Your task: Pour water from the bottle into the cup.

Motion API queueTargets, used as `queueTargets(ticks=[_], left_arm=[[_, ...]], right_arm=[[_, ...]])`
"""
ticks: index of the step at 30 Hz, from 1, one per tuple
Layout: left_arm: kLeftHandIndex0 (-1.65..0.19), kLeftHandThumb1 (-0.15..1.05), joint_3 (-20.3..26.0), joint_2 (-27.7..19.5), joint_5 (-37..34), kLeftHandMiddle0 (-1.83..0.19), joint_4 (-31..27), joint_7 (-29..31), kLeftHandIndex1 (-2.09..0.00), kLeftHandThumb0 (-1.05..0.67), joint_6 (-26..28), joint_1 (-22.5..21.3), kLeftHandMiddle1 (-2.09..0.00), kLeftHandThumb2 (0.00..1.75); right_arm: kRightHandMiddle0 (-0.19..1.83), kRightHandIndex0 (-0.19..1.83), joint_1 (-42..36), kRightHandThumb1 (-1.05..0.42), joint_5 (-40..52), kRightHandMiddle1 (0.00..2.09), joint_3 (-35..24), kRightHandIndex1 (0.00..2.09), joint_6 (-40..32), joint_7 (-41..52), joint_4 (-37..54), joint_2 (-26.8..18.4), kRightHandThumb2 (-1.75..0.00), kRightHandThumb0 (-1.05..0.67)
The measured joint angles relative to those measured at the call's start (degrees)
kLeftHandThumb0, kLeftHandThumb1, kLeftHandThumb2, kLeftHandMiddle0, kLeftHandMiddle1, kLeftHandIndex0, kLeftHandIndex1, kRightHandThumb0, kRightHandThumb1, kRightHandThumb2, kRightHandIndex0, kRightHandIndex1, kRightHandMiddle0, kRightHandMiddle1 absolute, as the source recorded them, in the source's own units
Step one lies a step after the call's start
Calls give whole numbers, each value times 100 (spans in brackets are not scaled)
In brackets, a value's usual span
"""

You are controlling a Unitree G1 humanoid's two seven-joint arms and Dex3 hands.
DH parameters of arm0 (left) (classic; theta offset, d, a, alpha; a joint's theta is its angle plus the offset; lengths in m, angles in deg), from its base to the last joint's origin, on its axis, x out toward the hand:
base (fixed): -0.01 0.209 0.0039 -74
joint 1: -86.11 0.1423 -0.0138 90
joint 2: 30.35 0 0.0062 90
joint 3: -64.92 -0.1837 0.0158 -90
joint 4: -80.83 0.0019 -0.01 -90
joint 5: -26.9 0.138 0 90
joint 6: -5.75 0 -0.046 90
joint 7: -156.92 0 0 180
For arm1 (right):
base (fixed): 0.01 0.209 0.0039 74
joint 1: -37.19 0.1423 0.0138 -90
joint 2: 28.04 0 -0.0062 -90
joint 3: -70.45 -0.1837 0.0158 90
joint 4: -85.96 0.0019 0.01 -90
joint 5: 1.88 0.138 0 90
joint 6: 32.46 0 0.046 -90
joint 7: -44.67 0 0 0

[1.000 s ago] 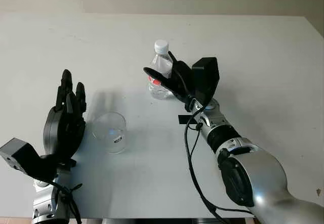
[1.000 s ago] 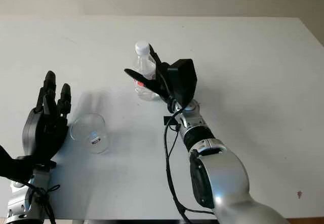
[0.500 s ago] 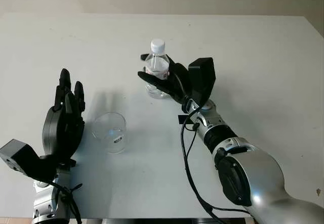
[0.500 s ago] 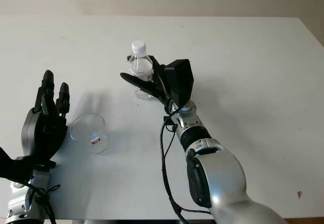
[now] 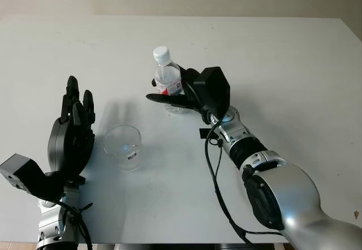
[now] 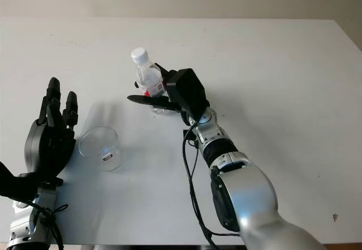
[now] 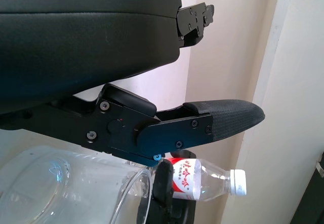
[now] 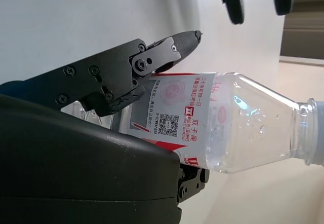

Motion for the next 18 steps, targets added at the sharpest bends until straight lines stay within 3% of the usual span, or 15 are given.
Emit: queueTargets(ticks=[10, 18], left_arm=[[18, 105, -1, 2, 3, 17, 19, -1, -5, -77, -29, -9, -5, 60], [18, 105, -6, 38, 3, 16, -3, -35, -5, -77, -29, -11, -5, 58]], right_arm=[[58, 70, 78, -105, -925, 209, 693, 209, 1147, -1008, 136, -400, -24, -5], [49, 92, 490, -103, -1796, 209, 1357, 209, 1686, -1828, 461, -691, -18, -8]])
